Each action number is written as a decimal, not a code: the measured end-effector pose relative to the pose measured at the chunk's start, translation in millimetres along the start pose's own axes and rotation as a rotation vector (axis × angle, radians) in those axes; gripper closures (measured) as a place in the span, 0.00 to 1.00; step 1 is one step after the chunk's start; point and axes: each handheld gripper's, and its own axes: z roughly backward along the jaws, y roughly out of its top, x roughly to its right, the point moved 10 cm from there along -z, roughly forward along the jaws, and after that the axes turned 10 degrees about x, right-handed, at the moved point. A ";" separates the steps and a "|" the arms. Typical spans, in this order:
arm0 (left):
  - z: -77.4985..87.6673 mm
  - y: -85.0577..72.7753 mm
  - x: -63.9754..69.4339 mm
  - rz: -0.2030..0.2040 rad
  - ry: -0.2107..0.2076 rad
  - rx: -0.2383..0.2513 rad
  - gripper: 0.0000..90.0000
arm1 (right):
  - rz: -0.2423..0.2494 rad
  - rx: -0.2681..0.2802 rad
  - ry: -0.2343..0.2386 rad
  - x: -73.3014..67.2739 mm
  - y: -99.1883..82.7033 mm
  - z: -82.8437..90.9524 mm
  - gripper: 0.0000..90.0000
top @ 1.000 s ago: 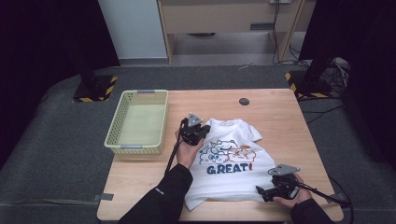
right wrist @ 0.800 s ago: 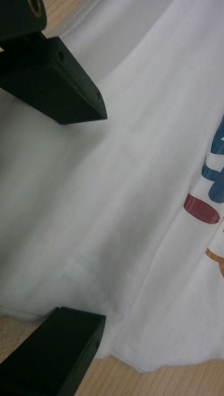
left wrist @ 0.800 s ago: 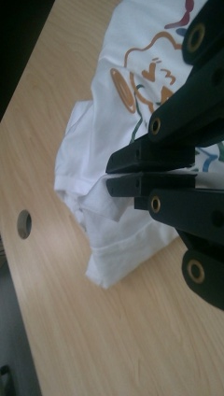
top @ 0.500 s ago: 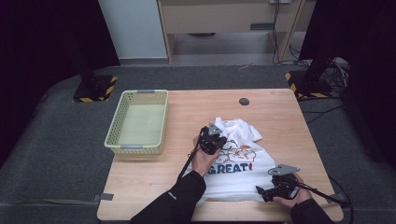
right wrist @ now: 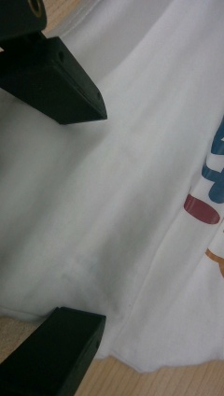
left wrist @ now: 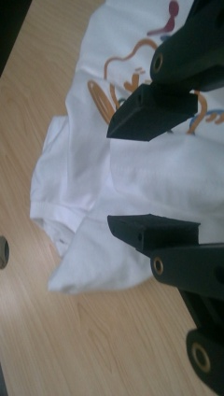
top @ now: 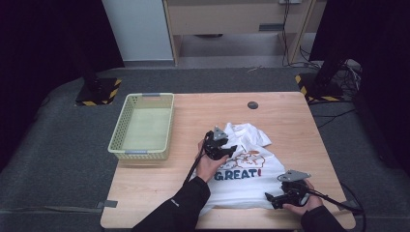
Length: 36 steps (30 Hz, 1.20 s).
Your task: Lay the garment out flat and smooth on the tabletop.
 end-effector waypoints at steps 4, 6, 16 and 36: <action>-3.0 -9.6 -8.1 0.012 0.002 -0.050 0.54 | -0.001 0.000 0.000 0.0 0.0 0.0 0.04; -5.1 -16.4 -8.5 0.023 -0.009 -0.088 0.56 | -0.002 0.001 0.001 -0.1 0.2 -0.2 0.04; -5.7 -26.2 6.3 -0.045 -0.039 -0.155 0.68 | 0.001 0.000 0.001 0.0 0.0 0.0 0.04; 3.9 -35.9 17.9 -0.046 -0.040 -0.192 0.97 | 0.001 0.000 0.001 0.0 0.0 0.0 0.04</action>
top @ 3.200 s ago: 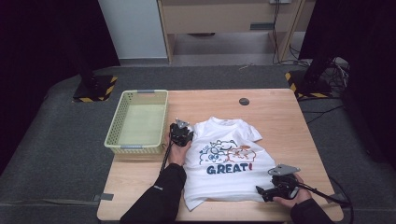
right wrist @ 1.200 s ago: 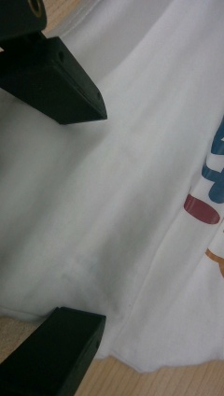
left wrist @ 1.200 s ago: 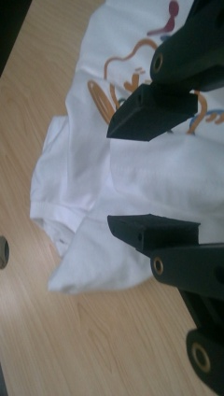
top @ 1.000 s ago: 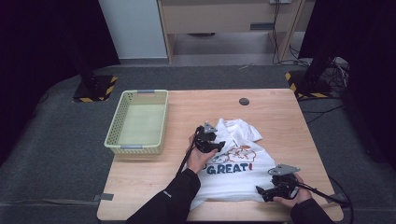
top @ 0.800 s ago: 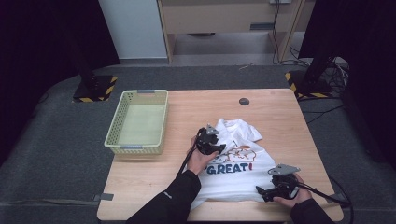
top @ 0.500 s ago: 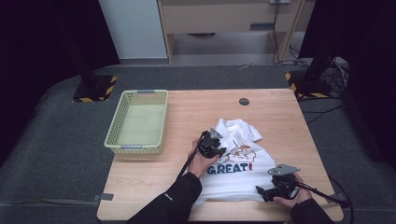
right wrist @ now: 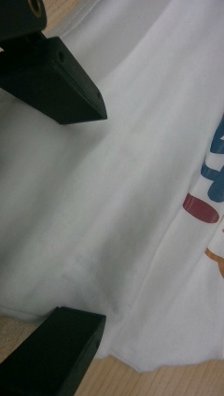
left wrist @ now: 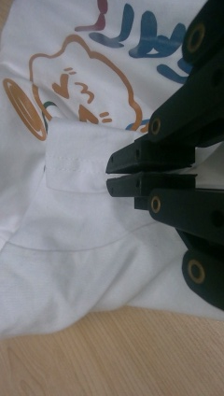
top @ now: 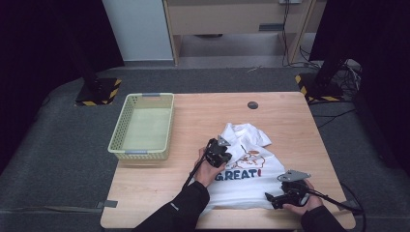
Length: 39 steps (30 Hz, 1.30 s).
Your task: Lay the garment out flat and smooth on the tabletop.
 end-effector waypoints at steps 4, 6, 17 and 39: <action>5.3 6.5 0.4 -0.004 0.002 0.037 0.98 | 0.000 0.000 0.000 0.0 0.0 0.0 0.04; 9.6 10.9 -1.4 -0.005 0.006 0.053 0.98 | 0.000 0.000 0.000 0.0 0.0 0.0 0.04; 52.7 40.7 -39.5 -0.017 0.123 0.137 0.98 | -0.001 0.001 -0.001 -0.1 0.1 -0.1 0.04; 105.5 5.3 -141.6 0.086 0.470 0.043 0.94 | -0.001 0.002 -0.002 0.0 0.1 -0.2 0.04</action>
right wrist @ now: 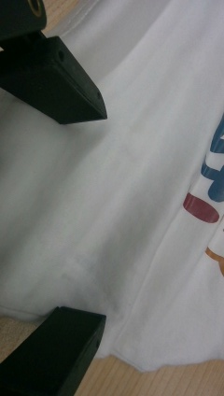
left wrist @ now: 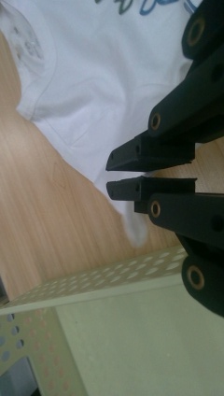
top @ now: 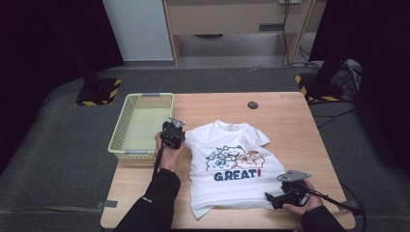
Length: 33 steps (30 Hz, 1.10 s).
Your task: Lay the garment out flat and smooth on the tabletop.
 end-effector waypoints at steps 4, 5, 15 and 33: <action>5.3 15.4 2.5 -0.007 -0.006 0.063 0.87 | 0.000 0.000 0.000 0.0 0.0 0.0 0.04; 5.5 18.0 5.0 -0.004 -0.019 0.074 0.86 | 0.000 0.000 0.000 0.0 0.0 0.0 0.04; -38.0 -10.7 55.5 -0.026 -0.159 -0.048 0.75 | 0.001 0.001 -0.001 0.1 0.0 0.0 0.04; -72.8 -27.5 55.7 0.020 -0.125 -0.070 0.69 | -0.004 0.001 0.000 -0.9 -0.5 0.5 0.04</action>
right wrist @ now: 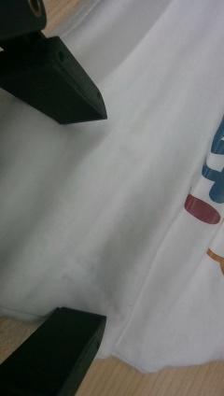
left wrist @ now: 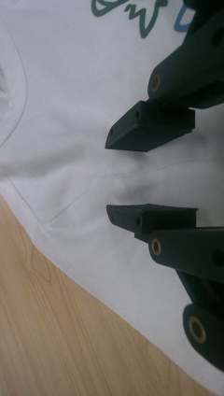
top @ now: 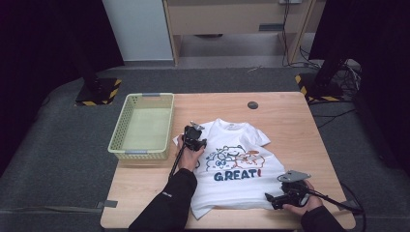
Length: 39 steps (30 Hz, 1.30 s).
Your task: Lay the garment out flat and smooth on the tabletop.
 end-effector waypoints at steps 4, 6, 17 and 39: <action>-4.2 3.0 -2.0 -0.019 0.025 0.021 0.68 | -0.001 -0.002 0.003 -0.9 -0.4 0.5 0.04; -6.3 4.5 -2.9 -0.026 0.035 0.030 0.67 | -0.002 -0.002 0.003 -1.1 -0.5 0.6 0.04; 15.8 22.3 1.2 0.023 -0.072 0.084 0.45 | -0.005 -0.034 -0.009 0.0 0.5 2.5 0.04; 124.0 -14.1 31.9 -0.168 -0.185 0.103 0.21 | -0.125 0.194 -0.151 46.8 55.3 24.2 0.06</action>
